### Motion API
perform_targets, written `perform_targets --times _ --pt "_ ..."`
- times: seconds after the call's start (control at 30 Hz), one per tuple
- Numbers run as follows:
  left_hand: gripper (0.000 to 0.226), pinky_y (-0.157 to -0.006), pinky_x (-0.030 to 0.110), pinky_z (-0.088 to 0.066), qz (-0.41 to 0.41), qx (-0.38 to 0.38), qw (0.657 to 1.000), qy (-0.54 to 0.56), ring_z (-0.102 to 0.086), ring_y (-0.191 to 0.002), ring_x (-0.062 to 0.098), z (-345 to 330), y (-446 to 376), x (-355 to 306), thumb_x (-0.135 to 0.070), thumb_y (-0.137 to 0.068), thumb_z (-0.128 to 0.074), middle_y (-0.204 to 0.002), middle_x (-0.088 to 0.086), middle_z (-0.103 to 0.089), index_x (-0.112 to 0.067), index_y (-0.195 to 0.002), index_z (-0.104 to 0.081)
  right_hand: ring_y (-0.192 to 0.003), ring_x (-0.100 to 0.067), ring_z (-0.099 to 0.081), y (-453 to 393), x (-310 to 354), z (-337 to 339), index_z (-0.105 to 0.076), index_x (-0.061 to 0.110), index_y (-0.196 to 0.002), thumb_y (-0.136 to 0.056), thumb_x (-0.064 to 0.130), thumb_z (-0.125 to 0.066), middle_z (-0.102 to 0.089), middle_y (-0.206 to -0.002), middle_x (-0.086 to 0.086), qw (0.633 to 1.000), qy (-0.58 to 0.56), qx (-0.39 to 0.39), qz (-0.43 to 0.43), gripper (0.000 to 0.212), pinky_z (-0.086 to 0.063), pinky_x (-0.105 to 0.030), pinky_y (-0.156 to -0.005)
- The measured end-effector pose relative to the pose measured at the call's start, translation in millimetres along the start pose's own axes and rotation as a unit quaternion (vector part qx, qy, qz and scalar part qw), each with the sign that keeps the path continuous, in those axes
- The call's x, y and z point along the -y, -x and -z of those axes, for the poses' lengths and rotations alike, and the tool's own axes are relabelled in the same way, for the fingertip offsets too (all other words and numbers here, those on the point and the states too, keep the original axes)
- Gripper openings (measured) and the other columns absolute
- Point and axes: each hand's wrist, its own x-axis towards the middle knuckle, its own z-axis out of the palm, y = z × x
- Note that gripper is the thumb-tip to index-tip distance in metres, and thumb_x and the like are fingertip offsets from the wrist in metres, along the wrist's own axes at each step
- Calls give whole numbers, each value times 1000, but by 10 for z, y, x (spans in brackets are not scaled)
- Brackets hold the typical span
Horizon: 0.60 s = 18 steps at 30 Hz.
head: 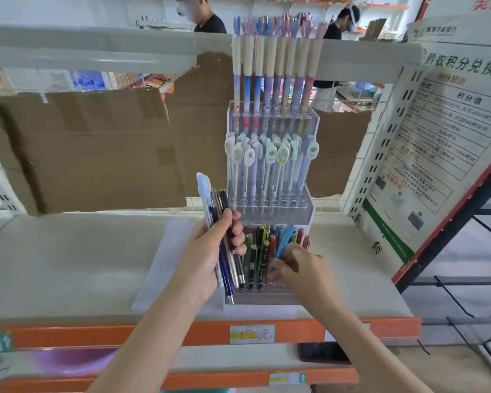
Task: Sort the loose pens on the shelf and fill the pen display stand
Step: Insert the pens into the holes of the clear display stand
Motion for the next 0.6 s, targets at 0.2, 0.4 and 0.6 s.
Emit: perform_targets --times 0.2,0.4,0.6 --pt "17 -43 20 -40 -7 13 1000 -8 -43 -49 11 44 -3 13 -19 -84 -53 -61 2 -45 -3 -89 -54 -69 -19 -56 -30 -109 -91 -62 11 -79 -88 26 -63 -62 -76 0 986 151 -63 36 17 -42 -27 -59" --pt "18 -43 21 -41 -3 25 1000 -10 -44 -49 11 62 8 18 -20 -84 -54 -61 2 -47 -3 -89 -54 -74 -23 -56 51 -222 -196 -65 13 -88 -89 32 -61 -65 -86 -2 975 209 -61 56 20 -41 -30 -62" --pt "23 -44 24 -43 10 31 997 -70 -43 -47 12 41 41 32 -26 -84 -54 -62 3 -50 -5 -92 -57 -82 -21 -61 18 -227 -168 -67 14 -98 -90 35 -59 -68 -94 -1 974 217 -36 61 23 -48 -29 -70"
